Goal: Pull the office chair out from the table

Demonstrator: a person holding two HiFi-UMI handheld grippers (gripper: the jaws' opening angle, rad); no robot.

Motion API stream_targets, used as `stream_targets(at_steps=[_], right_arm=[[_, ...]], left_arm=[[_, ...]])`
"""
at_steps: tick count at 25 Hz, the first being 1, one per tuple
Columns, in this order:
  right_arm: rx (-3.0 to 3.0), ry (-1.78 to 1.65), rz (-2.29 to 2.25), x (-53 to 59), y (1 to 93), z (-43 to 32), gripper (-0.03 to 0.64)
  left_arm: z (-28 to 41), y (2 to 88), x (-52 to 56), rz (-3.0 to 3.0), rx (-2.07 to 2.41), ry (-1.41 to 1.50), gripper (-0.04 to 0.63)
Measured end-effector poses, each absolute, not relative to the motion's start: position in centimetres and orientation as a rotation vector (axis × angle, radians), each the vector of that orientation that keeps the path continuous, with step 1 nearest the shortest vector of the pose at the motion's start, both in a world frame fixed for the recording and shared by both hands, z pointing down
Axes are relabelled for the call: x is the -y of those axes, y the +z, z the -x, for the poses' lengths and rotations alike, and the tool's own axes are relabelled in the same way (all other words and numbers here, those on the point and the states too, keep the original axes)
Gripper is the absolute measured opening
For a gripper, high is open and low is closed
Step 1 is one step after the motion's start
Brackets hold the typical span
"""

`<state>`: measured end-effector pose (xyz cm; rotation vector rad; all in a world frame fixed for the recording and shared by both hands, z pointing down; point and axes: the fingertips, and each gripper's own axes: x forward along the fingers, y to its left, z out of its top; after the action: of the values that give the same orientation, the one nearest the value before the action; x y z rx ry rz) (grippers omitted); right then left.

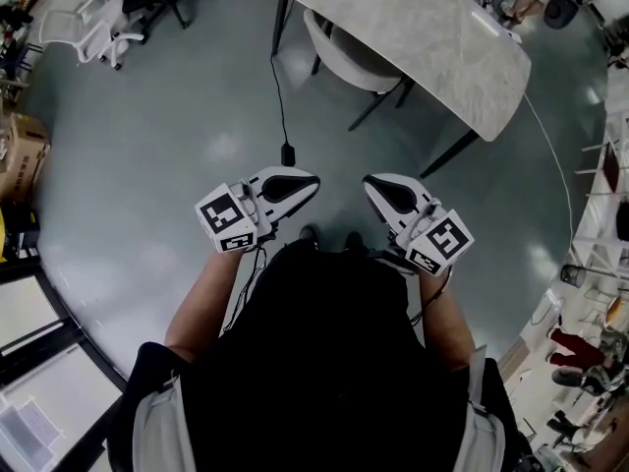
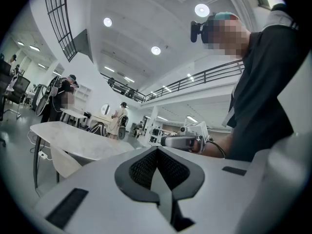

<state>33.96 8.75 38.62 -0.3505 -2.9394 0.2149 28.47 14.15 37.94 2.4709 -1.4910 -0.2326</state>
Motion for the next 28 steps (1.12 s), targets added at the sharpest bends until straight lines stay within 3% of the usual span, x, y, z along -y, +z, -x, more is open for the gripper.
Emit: stream_targets(at_steps=[15,28], right_arm=[[2.923,0.232,0.35,-10.3,40.2,-30.1,0.021],[2.927,0.269,0.461,-2.4,40.8,-22.2,0.021]], left_arm=[[-22.6,39.7,-16.0,-2.407,1.559,-0.278,0.012],[-15.0,39.7,-8.2,-2.34,1.643,-0.247,0.012]])
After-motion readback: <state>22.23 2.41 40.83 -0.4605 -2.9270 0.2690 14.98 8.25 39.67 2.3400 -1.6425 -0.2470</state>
